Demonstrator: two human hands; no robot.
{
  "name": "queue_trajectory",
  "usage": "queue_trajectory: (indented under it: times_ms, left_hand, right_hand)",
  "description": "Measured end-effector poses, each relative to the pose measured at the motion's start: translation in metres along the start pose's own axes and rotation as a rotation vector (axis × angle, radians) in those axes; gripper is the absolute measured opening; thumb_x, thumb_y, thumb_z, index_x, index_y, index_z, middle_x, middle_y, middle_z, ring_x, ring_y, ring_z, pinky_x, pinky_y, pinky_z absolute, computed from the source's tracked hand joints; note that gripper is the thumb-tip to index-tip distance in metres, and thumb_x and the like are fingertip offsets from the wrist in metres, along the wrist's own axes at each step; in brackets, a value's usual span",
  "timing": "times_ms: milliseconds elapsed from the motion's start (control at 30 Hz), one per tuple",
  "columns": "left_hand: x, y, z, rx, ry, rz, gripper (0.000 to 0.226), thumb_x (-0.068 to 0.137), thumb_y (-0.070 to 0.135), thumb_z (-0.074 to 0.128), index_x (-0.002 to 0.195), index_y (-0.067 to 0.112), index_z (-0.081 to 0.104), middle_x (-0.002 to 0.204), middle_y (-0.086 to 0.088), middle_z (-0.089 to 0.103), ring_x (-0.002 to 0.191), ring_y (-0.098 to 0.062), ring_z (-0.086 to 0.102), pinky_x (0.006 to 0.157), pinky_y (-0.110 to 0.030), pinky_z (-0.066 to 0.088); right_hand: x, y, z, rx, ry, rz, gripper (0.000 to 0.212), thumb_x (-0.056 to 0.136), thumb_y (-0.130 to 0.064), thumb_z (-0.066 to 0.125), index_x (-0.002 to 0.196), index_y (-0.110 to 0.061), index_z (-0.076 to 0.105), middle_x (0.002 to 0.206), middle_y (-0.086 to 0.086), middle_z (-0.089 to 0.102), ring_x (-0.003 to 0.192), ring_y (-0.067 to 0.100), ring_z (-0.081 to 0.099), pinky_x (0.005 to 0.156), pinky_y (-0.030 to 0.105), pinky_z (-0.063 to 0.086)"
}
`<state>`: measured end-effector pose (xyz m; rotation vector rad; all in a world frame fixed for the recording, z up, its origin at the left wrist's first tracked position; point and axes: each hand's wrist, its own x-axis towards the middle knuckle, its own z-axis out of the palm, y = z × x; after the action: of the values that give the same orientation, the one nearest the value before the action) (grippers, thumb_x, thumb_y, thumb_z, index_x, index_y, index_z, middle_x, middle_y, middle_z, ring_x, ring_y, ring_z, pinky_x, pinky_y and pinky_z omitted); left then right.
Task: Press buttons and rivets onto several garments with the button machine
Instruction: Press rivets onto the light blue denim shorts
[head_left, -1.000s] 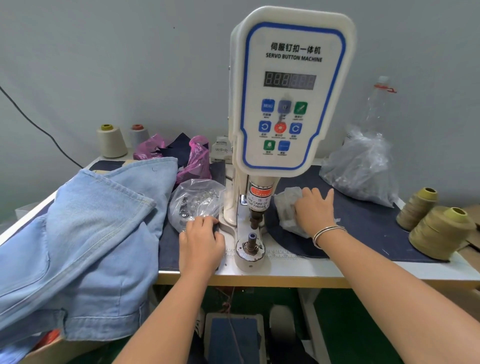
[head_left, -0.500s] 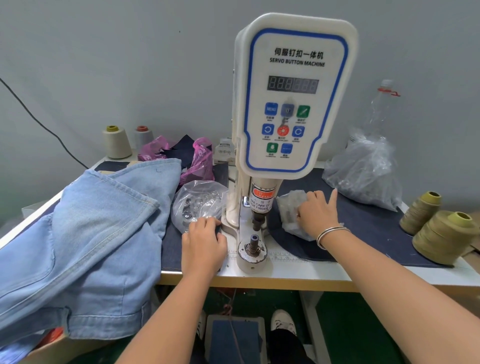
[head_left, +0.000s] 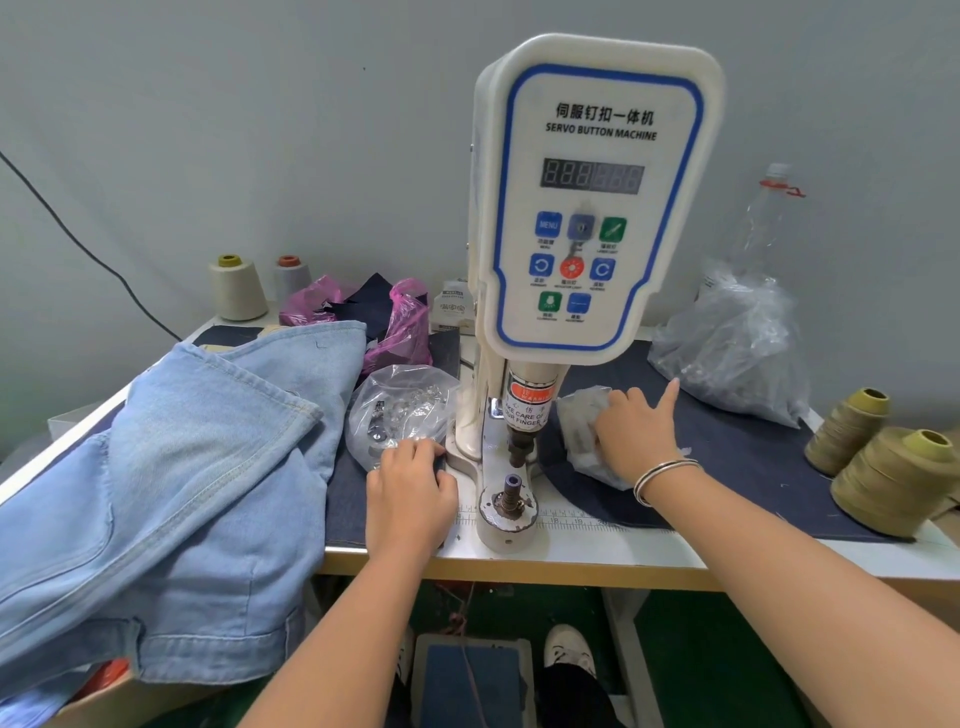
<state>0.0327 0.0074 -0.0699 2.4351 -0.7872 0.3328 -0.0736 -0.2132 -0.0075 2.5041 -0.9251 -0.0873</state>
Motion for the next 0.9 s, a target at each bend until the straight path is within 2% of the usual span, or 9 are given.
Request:
queue_trajectory:
  times_ms: [300, 433, 533, 600, 700, 733, 767, 833, 900]
  left_hand:
    - [-0.001, 0.0, 0.001, -0.012, 0.004, -0.002, 0.023, 0.089, 0.026, 0.049, 0.11, 0.024, 0.056, 0.105, 0.007, 0.056, 0.1, -0.013, 0.046, 0.085, -0.032, 0.037]
    - [0.0, 0.0, 0.001, -0.008, 0.001, -0.001, 0.023, 0.089, 0.026, 0.049, 0.111, 0.024, 0.056, 0.106, 0.007, 0.056, 0.1, -0.013, 0.046, 0.085, -0.032, 0.037]
    - [0.0, 0.0, 0.001, -0.011, 0.004, 0.0, 0.023, 0.089, 0.026, 0.049, 0.111, 0.024, 0.056, 0.106, 0.006, 0.056, 0.099, -0.012, 0.046, 0.084, -0.031, 0.036]
    - [0.0, 0.0, 0.001, -0.012, 0.003, 0.001, 0.023, 0.09, 0.027, 0.049, 0.111, 0.024, 0.056, 0.106, 0.006, 0.056, 0.1, -0.012, 0.046, 0.085, -0.031, 0.037]
    - [0.001, 0.0, 0.001, -0.015, 0.002, 0.001, 0.023, 0.089, 0.027, 0.05, 0.111, 0.024, 0.057, 0.106, 0.006, 0.056, 0.1, -0.012, 0.047, 0.086, -0.032, 0.038]
    - [0.001, 0.0, 0.001, -0.016, 0.003, 0.0, 0.023, 0.089, 0.026, 0.05, 0.111, 0.024, 0.057, 0.106, 0.006, 0.056, 0.1, -0.013, 0.047, 0.086, -0.032, 0.038]
    - [0.0, 0.0, 0.001, -0.018, 0.005, -0.001, 0.023, 0.089, 0.026, 0.05, 0.111, 0.023, 0.057, 0.106, 0.006, 0.057, 0.1, -0.013, 0.047, 0.085, -0.032, 0.038]
    - [0.0, 0.0, 0.001, -0.021, 0.01, -0.003, 0.023, 0.089, 0.026, 0.05, 0.111, 0.023, 0.057, 0.105, 0.006, 0.057, 0.1, -0.012, 0.047, 0.085, -0.032, 0.037]
    - [0.0, -0.001, 0.001, -0.022, 0.01, -0.003, 0.023, 0.089, 0.026, 0.05, 0.111, 0.023, 0.057, 0.106, 0.006, 0.057, 0.1, -0.012, 0.046, 0.086, -0.031, 0.037]
  right_hand:
    - [-0.002, 0.01, 0.003, -0.041, 0.085, -0.065, 0.016, 0.09, -0.023, 0.055, 0.1, -0.028, 0.066, 0.109, -0.004, 0.056, 0.115, 0.018, 0.046, 0.105, 0.072, 0.0]
    - [-0.006, 0.014, 0.002, -0.124, 0.097, -0.144, 0.019, 0.091, -0.019, 0.054, 0.104, -0.026, 0.067, 0.131, 0.004, 0.05, 0.132, 0.022, 0.034, 0.103, 0.075, 0.003]
    - [-0.008, 0.017, 0.001, -0.051, 0.084, -0.136, 0.022, 0.092, -0.021, 0.055, 0.111, -0.025, 0.065, 0.14, 0.005, 0.038, 0.138, 0.022, 0.025, 0.104, 0.074, 0.006]
    - [-0.009, 0.02, 0.0, 0.063, 0.112, -0.106, 0.014, 0.091, -0.024, 0.058, 0.101, -0.024, 0.068, 0.134, 0.003, 0.038, 0.132, 0.021, 0.028, 0.107, 0.072, 0.006]
    - [-0.017, 0.027, -0.004, 0.349, 0.233, -0.068, 0.015, 0.089, -0.022, 0.06, 0.083, -0.015, 0.072, 0.126, 0.001, 0.042, 0.121, 0.02, 0.036, 0.112, 0.063, -0.006]
    - [-0.022, 0.03, -0.005, 0.459, 0.303, -0.048, 0.015, 0.088, -0.02, 0.062, 0.08, -0.012, 0.073, 0.124, 0.003, 0.046, 0.119, 0.022, 0.038, 0.113, 0.059, -0.003]
    - [-0.027, 0.032, -0.008, 0.565, 0.394, -0.011, 0.014, 0.086, -0.02, 0.066, 0.079, -0.011, 0.074, 0.119, 0.005, 0.051, 0.115, 0.024, 0.042, 0.114, 0.057, 0.009]
    - [-0.043, 0.029, -0.016, 0.899, 0.533, 0.138, 0.012, 0.082, -0.021, 0.072, 0.075, -0.011, 0.075, 0.102, 0.003, 0.056, 0.102, 0.026, 0.047, 0.095, 0.044, 0.039]
    - [-0.065, 0.011, -0.029, 1.426, 0.405, 0.33, 0.012, 0.082, -0.027, 0.072, 0.074, -0.019, 0.072, 0.085, -0.004, 0.055, 0.086, 0.021, 0.053, 0.072, 0.029, 0.043]
